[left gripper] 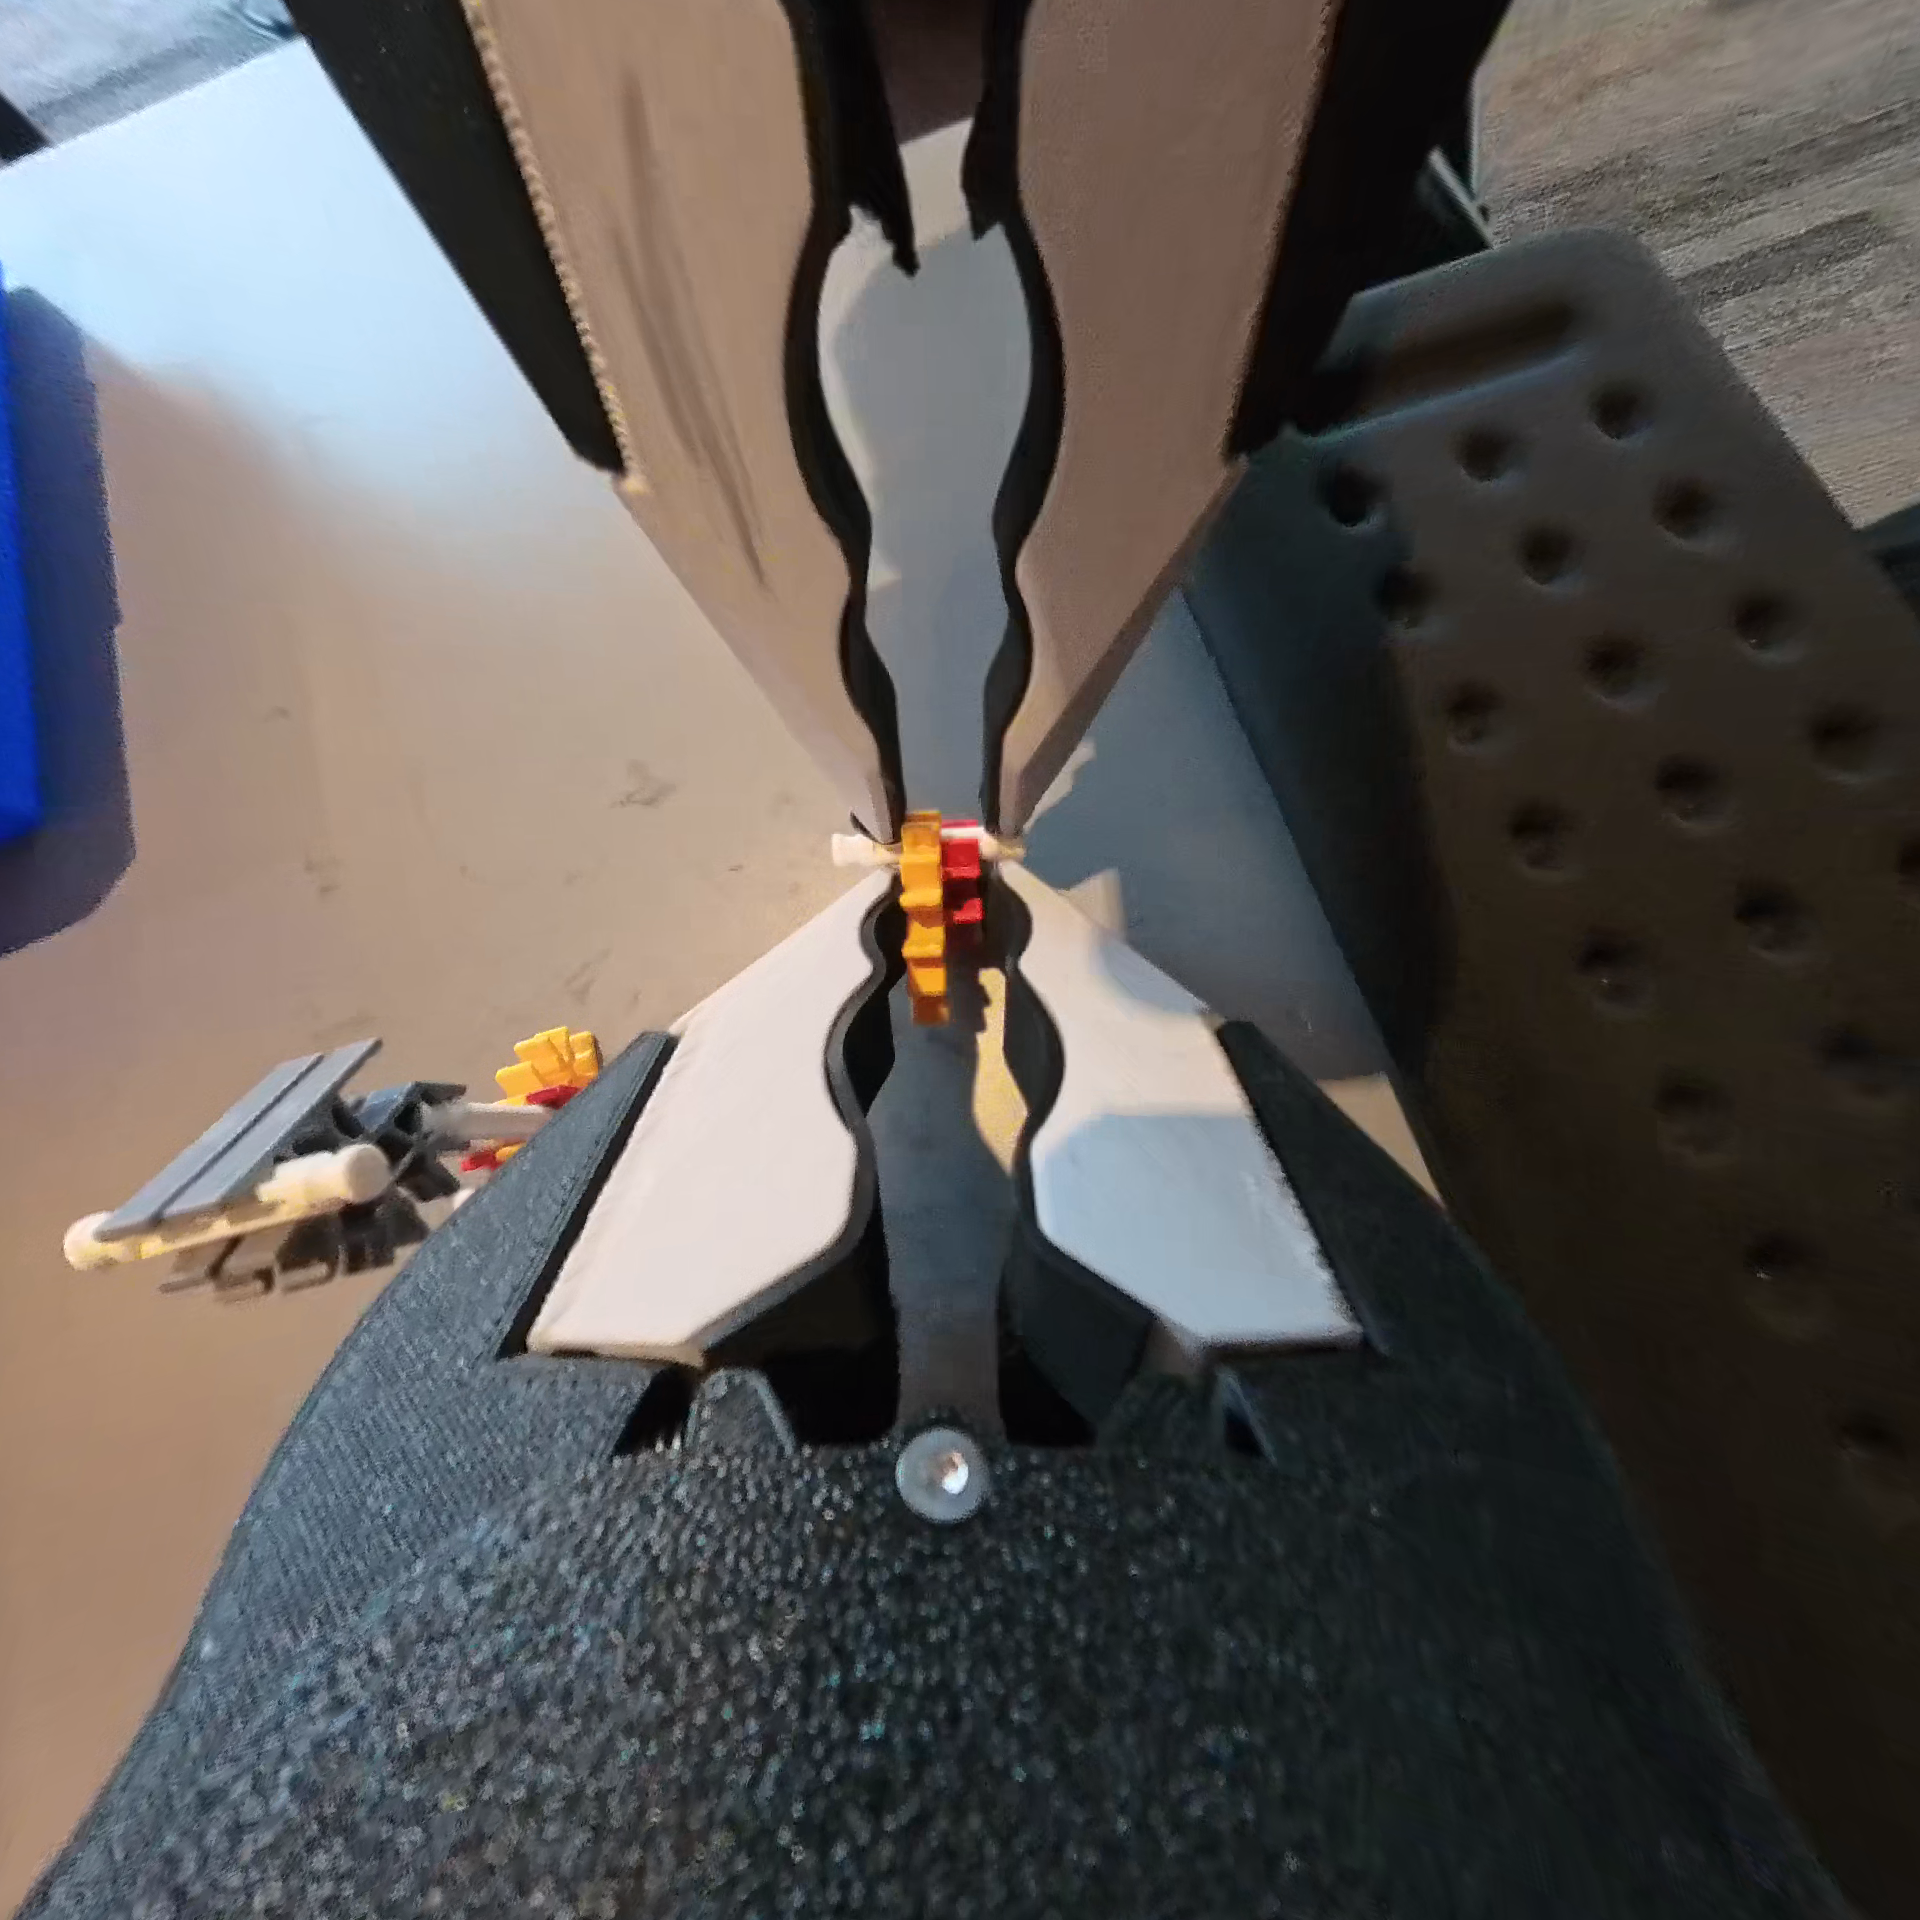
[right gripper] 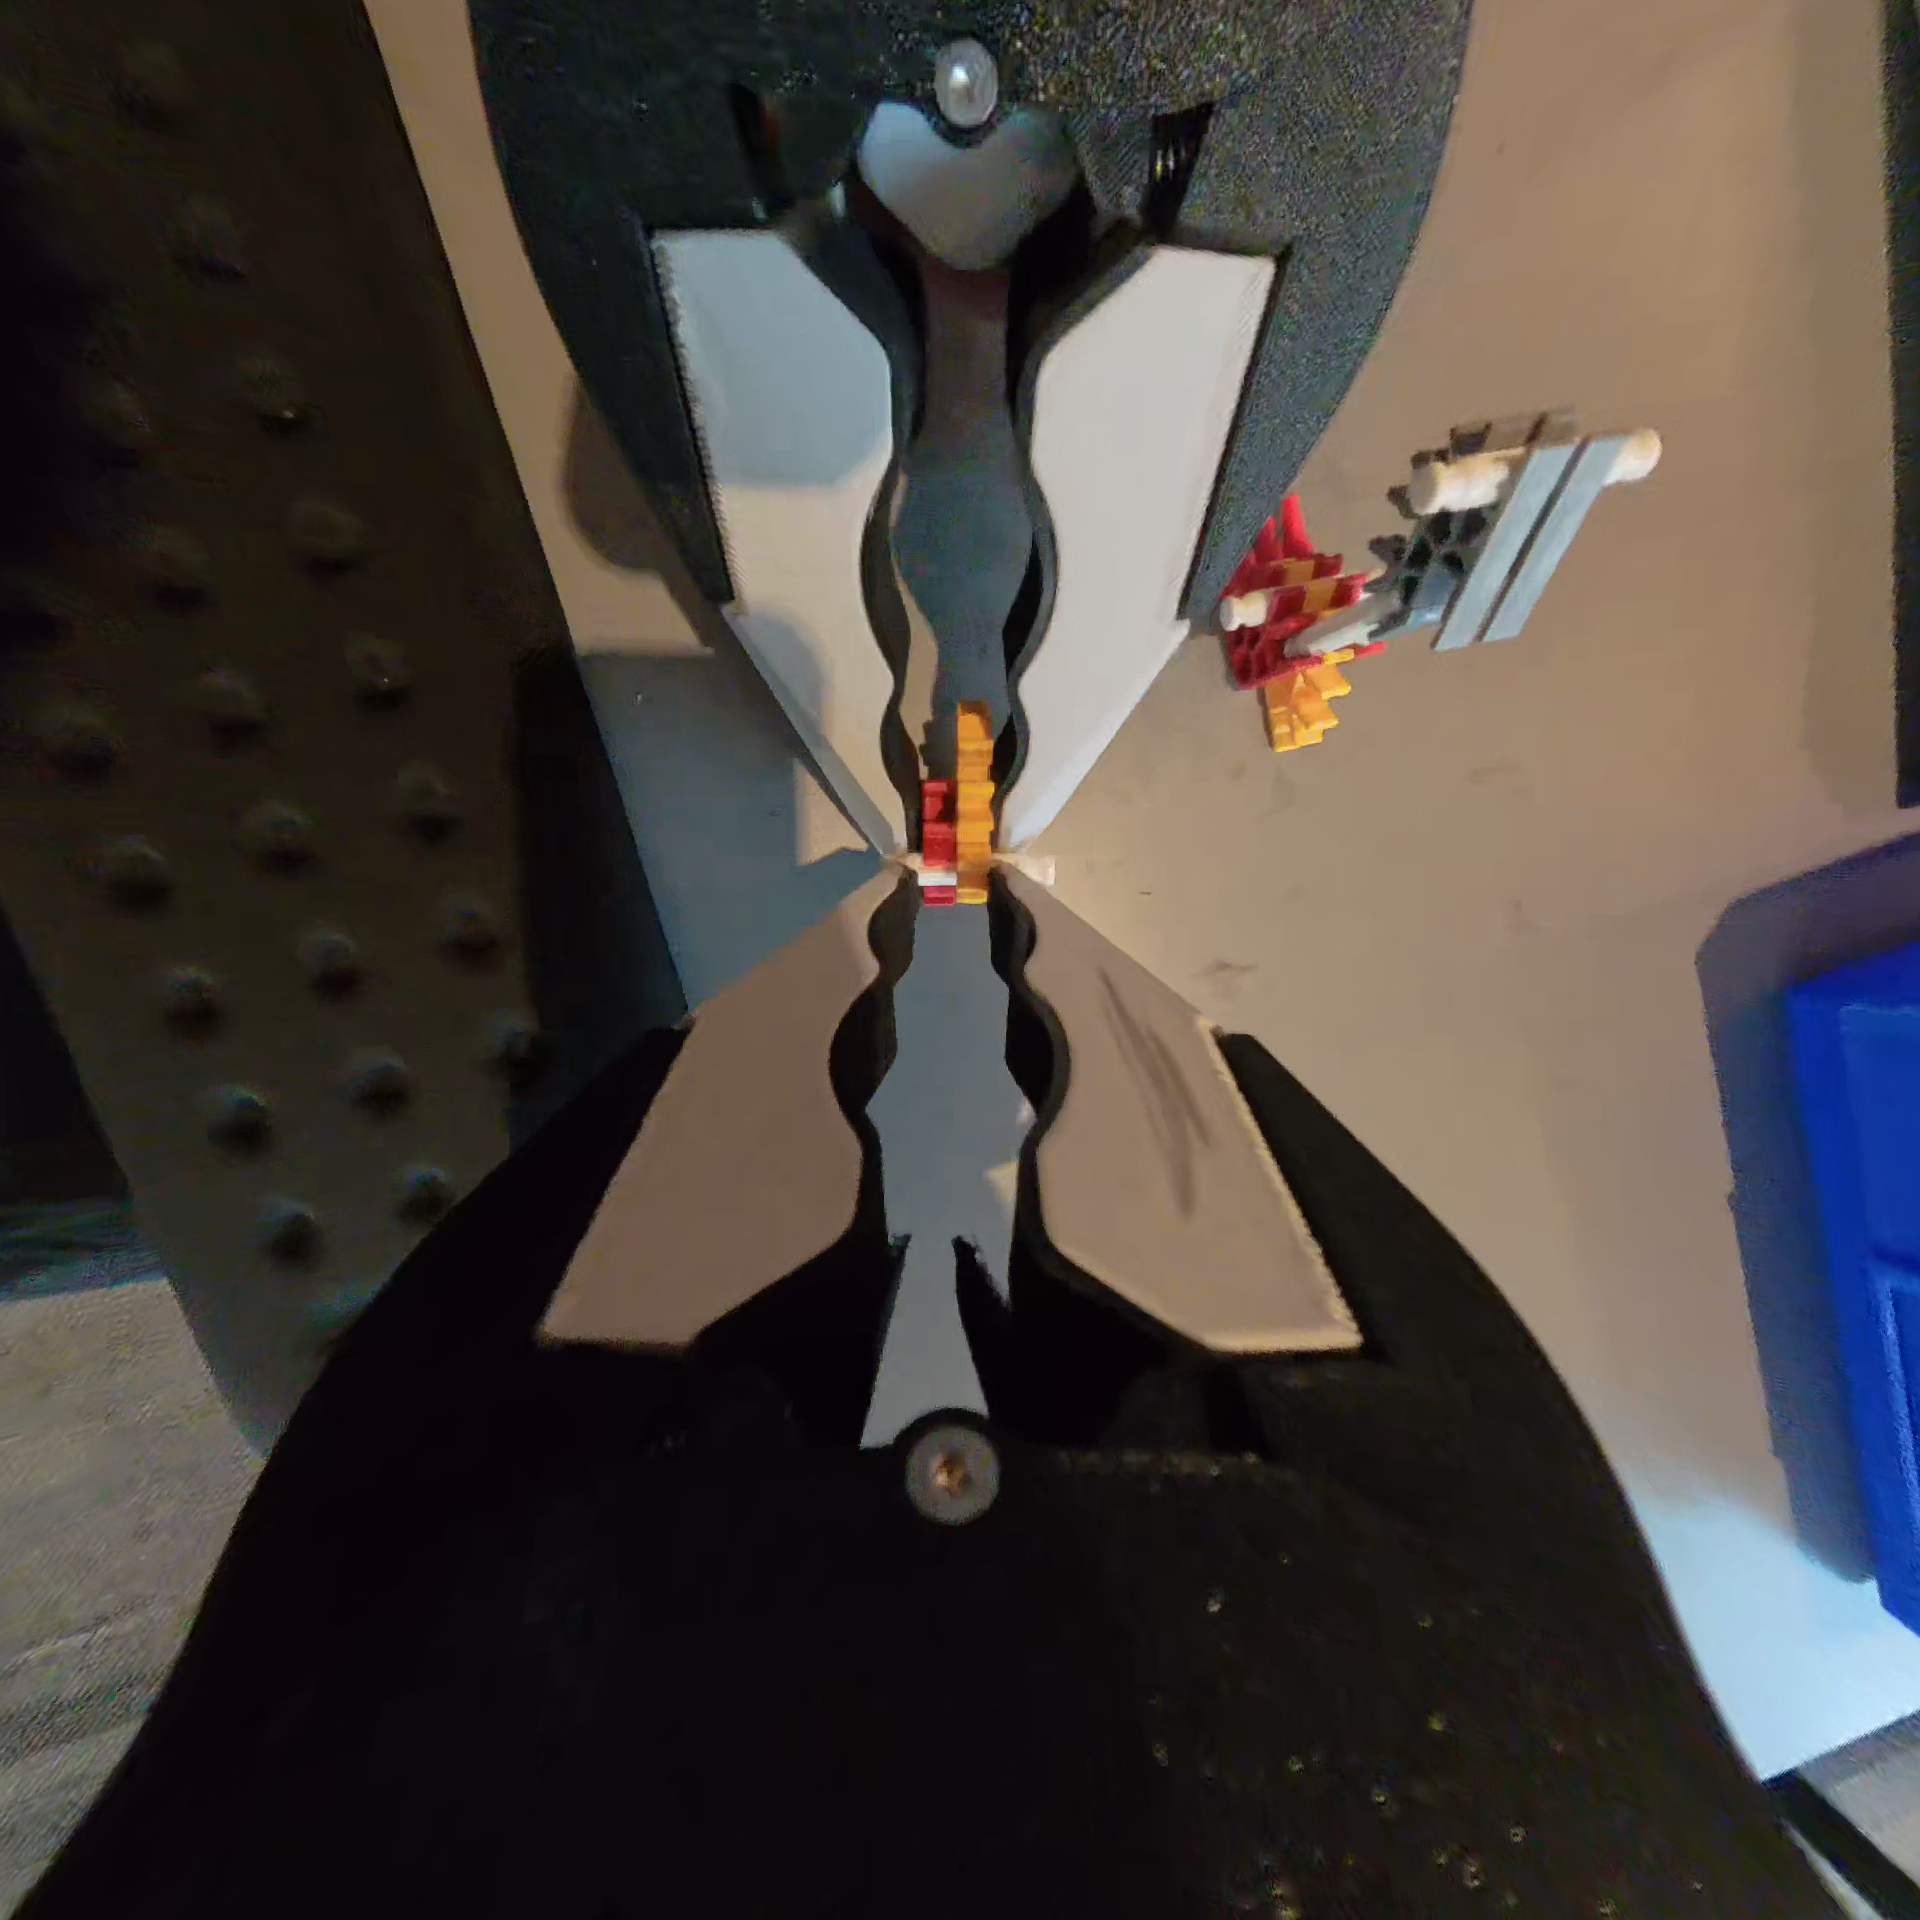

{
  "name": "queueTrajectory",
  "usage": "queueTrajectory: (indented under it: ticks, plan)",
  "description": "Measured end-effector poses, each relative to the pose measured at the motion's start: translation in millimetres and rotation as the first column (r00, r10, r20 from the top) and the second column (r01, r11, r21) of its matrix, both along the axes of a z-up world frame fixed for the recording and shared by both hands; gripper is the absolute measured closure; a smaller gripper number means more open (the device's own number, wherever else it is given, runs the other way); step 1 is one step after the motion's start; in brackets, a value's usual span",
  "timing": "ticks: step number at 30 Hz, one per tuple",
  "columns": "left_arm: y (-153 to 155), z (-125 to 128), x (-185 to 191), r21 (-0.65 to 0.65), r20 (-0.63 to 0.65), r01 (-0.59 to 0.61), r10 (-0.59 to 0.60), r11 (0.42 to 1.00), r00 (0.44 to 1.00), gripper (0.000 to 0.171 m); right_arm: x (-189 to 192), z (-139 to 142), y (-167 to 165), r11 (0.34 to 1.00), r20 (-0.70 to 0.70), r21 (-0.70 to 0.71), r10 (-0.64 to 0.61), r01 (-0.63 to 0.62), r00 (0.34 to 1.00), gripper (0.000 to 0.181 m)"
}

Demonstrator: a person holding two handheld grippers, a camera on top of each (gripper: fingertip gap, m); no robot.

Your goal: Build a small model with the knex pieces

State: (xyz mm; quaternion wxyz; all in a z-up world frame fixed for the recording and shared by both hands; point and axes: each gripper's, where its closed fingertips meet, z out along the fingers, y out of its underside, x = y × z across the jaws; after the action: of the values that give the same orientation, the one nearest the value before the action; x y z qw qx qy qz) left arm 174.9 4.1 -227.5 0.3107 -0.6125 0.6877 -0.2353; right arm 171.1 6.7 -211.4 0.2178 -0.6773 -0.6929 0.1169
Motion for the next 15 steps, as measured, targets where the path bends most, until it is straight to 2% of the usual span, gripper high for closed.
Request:
queueTrajectory:
  ticks: [5,12,15]
  plan:
    - [0,2,-3,-0.074,0.005,-0.013,0.013,0.997,1.0,0.157,-3,0,0,1.0,-0.011,0.02,0.007,-0.007,1.0,0.169]
    - [2,1,-11,-0.049,0.0,-0.048,0.048,0.998,0.999,0.157,-10,0,0,1.0,-0.002,0.001,0.024,-0.024,1.0,0.169]
    - [2,2,-20,-0.08,0.002,-0.068,0.068,0.994,0.998,0.157,-15,0,-1,0.999,-0.008,-0.008,0.034,-0.034,0.999,0.169]
